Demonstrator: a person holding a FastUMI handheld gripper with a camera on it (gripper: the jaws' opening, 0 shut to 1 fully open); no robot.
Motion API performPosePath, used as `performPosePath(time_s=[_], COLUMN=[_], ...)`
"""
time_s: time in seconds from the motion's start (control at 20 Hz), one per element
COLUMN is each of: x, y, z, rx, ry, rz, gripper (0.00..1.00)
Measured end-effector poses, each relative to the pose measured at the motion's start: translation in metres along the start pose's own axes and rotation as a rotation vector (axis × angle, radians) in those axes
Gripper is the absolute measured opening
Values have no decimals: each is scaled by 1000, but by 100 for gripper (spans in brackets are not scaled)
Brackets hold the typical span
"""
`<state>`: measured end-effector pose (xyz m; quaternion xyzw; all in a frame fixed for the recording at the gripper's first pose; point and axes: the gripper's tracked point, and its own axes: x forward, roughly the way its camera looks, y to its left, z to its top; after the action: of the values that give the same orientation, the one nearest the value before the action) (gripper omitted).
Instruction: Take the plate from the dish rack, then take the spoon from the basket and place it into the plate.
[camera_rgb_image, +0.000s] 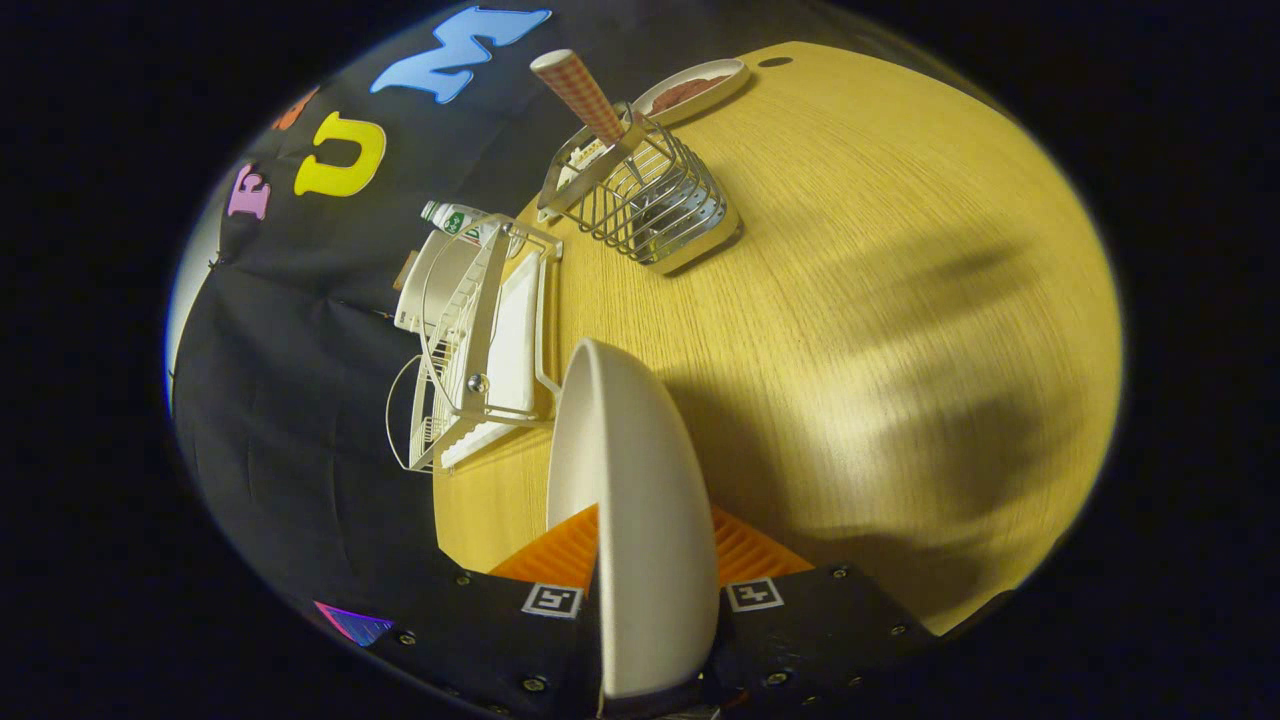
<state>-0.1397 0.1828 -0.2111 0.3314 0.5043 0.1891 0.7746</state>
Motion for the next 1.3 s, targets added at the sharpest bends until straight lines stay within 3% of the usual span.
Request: performPosePath(time_s=[0.3,0.6,0.95,1.3], x=[-26,-95,-179,-198], y=[-31,-29,50,95], z=[23,85,164,189], rx=[-33,-309,-621,-762], ry=[-70,-356,-779,-945], rz=[-82,-173,-160,-171], gripper=[61,61,61,61])
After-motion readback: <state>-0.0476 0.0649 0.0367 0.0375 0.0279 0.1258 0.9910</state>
